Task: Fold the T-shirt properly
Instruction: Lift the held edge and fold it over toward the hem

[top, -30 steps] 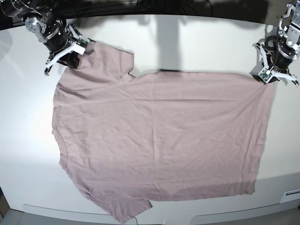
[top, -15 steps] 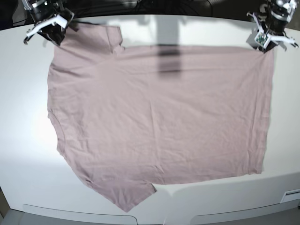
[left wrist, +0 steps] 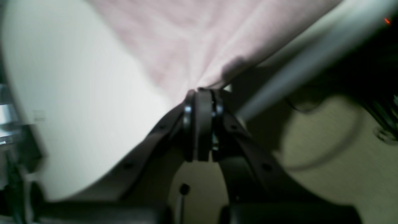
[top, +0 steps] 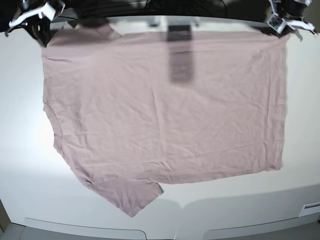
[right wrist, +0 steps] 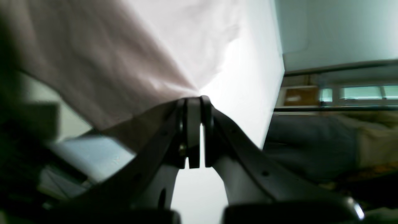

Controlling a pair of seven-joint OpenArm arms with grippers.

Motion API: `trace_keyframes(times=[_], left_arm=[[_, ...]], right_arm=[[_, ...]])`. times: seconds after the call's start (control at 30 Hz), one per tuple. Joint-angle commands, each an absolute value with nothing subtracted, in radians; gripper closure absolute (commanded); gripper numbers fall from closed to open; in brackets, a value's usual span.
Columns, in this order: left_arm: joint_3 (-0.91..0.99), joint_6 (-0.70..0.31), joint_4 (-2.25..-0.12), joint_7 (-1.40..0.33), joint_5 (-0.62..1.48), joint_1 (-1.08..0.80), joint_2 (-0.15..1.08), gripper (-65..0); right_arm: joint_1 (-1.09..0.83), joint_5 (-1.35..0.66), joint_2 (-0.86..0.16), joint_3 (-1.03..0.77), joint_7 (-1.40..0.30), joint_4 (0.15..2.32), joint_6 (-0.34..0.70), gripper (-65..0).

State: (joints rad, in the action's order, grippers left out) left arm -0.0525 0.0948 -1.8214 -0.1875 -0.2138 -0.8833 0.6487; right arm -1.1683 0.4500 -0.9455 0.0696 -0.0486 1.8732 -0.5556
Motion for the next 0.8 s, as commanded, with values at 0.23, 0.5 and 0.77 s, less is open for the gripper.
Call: trace_keyframes(times=[0.23,0.5,0.77], left_arm=[[0.025,0.06,-1.837,-0.157,-0.144,-0.785,0.659,0.0],[0.025,0.006,-1.733,-0.156,-0.106,-0.598,0.659,0.0],[0.025,-0.11,-1.599,-0.156,-0.031,-0.403,0.656,0.0]], right_arm=[[-1.019,0.231,-0.958,-0.032,-0.042,1.933,-0.306,0.0],[-0.777,0.055,-0.956,-0.031,-0.041,1.914,-0.15,0.0],[-0.616,-0.039,-0.939,-0.031,-0.012,1.834,-0.074,0.0]])
